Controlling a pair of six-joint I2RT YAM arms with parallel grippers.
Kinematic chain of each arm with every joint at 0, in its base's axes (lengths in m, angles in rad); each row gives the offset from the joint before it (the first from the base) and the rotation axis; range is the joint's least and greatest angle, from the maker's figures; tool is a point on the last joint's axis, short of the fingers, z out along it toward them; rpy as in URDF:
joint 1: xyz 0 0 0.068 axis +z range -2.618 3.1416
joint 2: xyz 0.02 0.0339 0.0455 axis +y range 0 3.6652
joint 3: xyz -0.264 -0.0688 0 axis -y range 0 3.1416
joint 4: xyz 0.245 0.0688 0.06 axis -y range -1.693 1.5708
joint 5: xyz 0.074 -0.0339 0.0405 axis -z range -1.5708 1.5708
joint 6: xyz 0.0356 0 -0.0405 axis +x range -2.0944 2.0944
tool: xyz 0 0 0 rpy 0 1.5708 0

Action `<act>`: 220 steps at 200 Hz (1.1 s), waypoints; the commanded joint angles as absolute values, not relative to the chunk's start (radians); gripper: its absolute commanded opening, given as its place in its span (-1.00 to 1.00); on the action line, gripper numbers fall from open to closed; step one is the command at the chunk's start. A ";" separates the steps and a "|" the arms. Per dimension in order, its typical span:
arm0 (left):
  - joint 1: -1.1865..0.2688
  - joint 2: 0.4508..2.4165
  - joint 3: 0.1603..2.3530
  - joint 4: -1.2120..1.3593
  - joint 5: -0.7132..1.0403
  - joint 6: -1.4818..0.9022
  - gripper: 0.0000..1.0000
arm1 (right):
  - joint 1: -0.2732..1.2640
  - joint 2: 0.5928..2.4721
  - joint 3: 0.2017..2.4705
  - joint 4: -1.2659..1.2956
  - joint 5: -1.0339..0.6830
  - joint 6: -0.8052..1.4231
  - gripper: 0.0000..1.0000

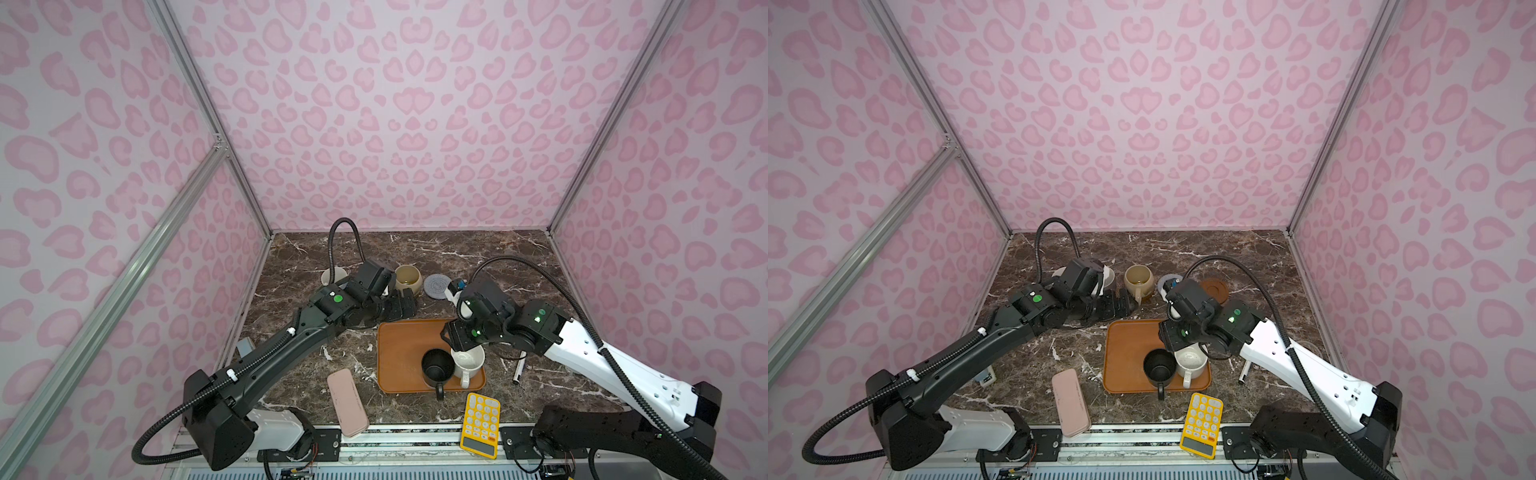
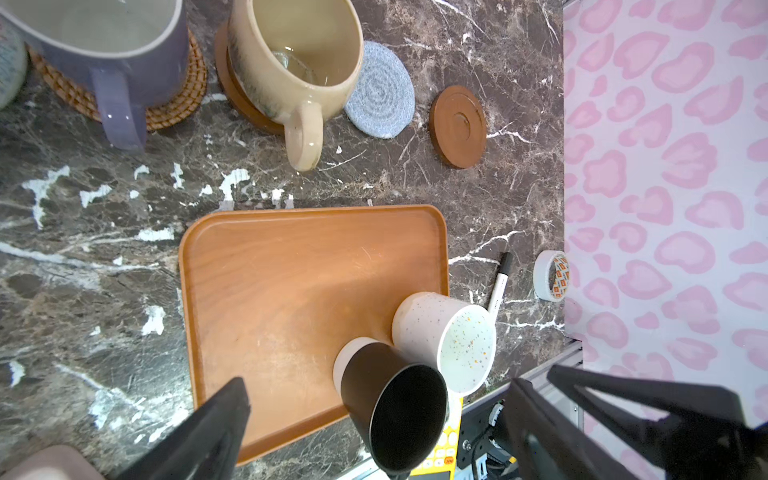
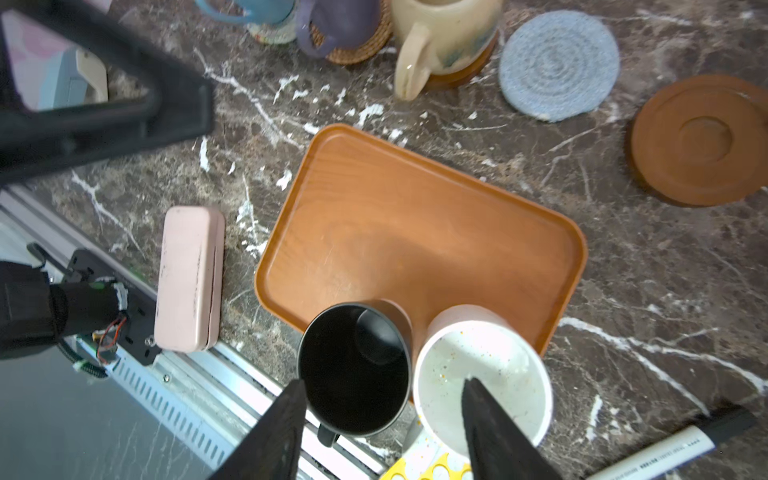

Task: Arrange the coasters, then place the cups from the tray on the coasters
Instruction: 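Lower right gripper into the black mug on the tray while left gripper withdraws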

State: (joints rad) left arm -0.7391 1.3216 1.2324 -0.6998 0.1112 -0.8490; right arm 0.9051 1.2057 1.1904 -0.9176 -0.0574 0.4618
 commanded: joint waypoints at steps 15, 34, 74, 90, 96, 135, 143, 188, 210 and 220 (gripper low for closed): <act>-0.749 1.262 1.148 -0.635 0.151 -0.914 0.96 | 1.041 1.181 1.142 -0.960 0.090 0.586 -0.02; -0.758 1.238 1.115 -0.636 0.146 -0.926 0.96 | 1.111 1.164 1.114 -0.968 0.130 0.634 -0.15; -0.788 1.221 1.073 -0.637 0.135 -0.959 0.95 | 1.257 1.162 1.058 -0.949 0.170 0.710 -0.29; -0.805 1.221 1.068 -0.633 0.123 -0.971 0.94 | 1.305 1.172 1.035 -0.923 0.170 0.736 -0.34; -0.811 1.221 1.066 -0.632 0.120 -0.977 0.94 | 1.323 1.176 1.030 -0.916 0.169 0.743 -0.35; -0.845 1.215 1.042 -0.625 0.091 -1.018 0.94 | 1.371 1.207 0.972 -0.856 0.148 0.780 -0.40; -0.848 1.209 1.027 -0.621 0.084 -1.033 0.94 | 1.371 1.207 0.952 -0.831 0.136 0.788 -0.40; -0.851 1.171 0.947 -0.608 0.054 -1.090 0.94 | 1.364 1.200 0.863 -0.767 0.113 0.838 -0.29; -0.854 1.156 0.935 -0.618 0.032 -1.108 0.94 | 1.330 1.211 0.846 -0.749 0.087 0.834 -0.12; -0.857 1.145 0.926 -0.616 0.021 -1.119 0.94 | 1.315 1.221 0.846 -0.757 0.084 0.836 -0.10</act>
State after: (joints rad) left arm -0.8528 1.1648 0.9424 -0.6270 0.0643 -1.0756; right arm 1.3403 1.2049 0.8547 -0.7815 0.0967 0.8196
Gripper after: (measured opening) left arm 0.971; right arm 0.442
